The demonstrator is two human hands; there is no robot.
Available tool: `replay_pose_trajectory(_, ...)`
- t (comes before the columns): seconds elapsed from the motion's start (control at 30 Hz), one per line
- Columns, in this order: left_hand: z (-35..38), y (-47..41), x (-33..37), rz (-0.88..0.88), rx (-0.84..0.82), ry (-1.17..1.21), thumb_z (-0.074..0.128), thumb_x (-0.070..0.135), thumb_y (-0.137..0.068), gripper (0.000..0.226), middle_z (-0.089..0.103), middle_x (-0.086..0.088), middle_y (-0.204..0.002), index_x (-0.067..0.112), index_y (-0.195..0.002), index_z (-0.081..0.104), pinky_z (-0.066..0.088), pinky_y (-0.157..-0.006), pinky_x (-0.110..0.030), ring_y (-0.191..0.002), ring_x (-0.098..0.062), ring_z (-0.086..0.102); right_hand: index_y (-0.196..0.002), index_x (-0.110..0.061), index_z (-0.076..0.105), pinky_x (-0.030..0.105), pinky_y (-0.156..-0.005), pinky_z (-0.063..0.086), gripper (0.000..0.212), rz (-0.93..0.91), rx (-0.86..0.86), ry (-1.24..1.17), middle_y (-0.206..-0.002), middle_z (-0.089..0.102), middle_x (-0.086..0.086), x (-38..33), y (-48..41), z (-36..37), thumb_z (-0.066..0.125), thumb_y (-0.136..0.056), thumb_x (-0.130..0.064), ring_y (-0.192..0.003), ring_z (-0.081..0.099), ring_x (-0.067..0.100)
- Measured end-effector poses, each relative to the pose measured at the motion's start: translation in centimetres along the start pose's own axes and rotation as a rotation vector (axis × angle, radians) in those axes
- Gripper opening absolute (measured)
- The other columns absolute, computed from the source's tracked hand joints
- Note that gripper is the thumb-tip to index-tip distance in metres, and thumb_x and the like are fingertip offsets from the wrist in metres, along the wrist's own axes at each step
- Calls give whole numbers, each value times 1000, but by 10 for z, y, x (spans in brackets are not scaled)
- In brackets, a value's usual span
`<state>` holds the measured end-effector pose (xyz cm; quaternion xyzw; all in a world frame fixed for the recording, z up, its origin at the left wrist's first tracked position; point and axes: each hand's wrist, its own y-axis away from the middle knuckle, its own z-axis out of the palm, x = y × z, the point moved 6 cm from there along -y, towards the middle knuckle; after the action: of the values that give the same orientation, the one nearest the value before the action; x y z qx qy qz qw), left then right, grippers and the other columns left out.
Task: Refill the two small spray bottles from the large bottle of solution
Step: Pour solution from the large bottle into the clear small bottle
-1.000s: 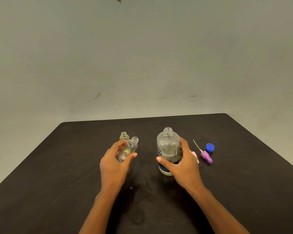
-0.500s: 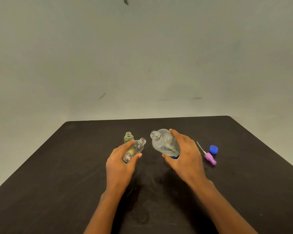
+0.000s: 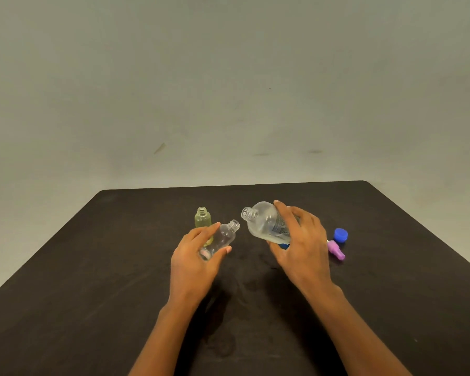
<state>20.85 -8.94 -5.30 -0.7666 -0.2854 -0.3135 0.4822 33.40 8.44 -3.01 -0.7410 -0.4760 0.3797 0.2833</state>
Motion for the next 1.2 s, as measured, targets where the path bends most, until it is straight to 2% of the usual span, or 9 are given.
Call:
replay_pose_trajectory(0.3, 2, 1, 0, 3, -23, 3, 81, 21, -72, 50, 64, 13, -109, 29, -118, 65, 52, -91, -41, -102, -11, 61, -133, -23, 53, 44, -89, 51, 83, -21, -32, 21, -118, 60, 9, 1, 3, 3, 87, -58, -13, -109, 57, 30)
replay_pose_trajectory(0.73, 2, 1, 1, 15, -25, -1, 81, 21, -72, 50, 65, 13, -109, 29, -118, 65, 52, -91, -43, -103, -11, 62, -134, -24, 48, 53, -92, 49, 91, -36, -36, 44, -121, 58, 12, 1, 3, 1, 88, -54, -7, -112, 54, 32)
replay_pose_trajectory(1.2, 6, 2, 1, -1, -37, 6, 82, 21, -71, 49, 65, 14, -108, 30, -116, 65, 51, -90, -43, -101, -11, 61, -135, -24, 48, 55, -94, 48, 93, -33, -31, 61, -123, 57, 12, 0, 4, -3, 89, -53, -7, -115, 52, 33)
